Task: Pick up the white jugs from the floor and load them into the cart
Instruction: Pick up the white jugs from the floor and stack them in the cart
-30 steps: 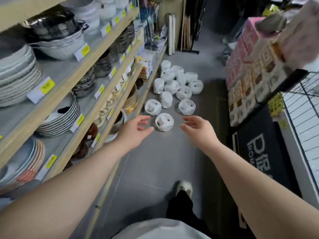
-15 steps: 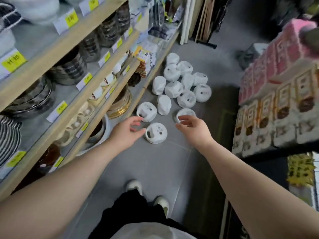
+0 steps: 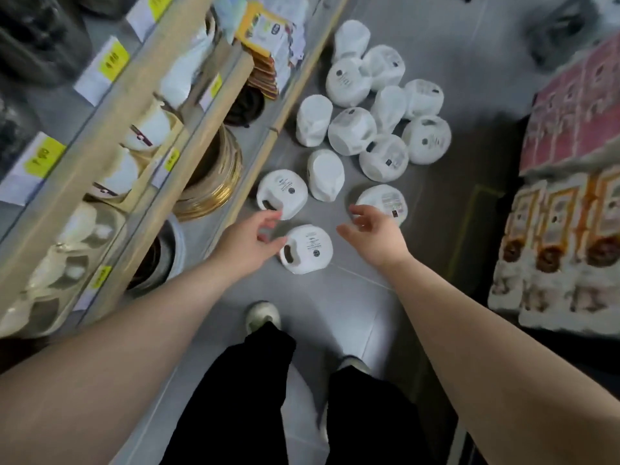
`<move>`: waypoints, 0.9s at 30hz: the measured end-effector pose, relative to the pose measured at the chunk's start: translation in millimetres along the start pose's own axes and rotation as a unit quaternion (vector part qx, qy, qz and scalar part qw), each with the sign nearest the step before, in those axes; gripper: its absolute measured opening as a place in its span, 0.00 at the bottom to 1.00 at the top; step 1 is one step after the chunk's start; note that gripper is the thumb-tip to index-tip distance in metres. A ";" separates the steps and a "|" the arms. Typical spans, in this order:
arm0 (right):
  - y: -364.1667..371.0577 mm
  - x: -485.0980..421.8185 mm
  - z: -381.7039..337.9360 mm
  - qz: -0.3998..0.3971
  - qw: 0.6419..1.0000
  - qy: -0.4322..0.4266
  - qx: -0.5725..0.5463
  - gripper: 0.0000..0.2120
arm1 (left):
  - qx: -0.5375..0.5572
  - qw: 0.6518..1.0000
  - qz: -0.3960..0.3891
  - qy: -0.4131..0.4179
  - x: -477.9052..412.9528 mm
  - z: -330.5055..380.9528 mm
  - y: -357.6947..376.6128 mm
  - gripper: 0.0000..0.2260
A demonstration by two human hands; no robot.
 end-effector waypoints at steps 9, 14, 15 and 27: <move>128.7 -143.3 184.9 -0.087 0.990 -0.037 0.104 0.25 | -0.004 0.998 0.014 -0.068 -98.1 -160.9 168.0 0.28; 207.9 -196.6 285.5 -0.150 0.973 -0.075 0.156 0.42 | -0.007 0.996 0.031 -0.086 -138.0 -249.9 254.5 0.38; 220.8 -206.8 301.0 -0.156 0.973 -0.080 0.152 0.48 | -0.024 0.996 0.031 -0.080 -145.1 -261.0 266.7 0.42; 296.2 -262.9 360.6 -0.189 0.961 -0.172 0.109 0.72 | -0.088 0.993 0.045 -0.068 -195.2 -333.3 342.8 0.67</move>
Point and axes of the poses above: each hand's wrist, its own x-axis away from the middle knuckle, its own y-axis out of the palm, z = x × y, the point moved 7 cm from there along -x, towards the middle knuckle, and after that the axes turned 9 degrees about z, right-handed, at the moved point
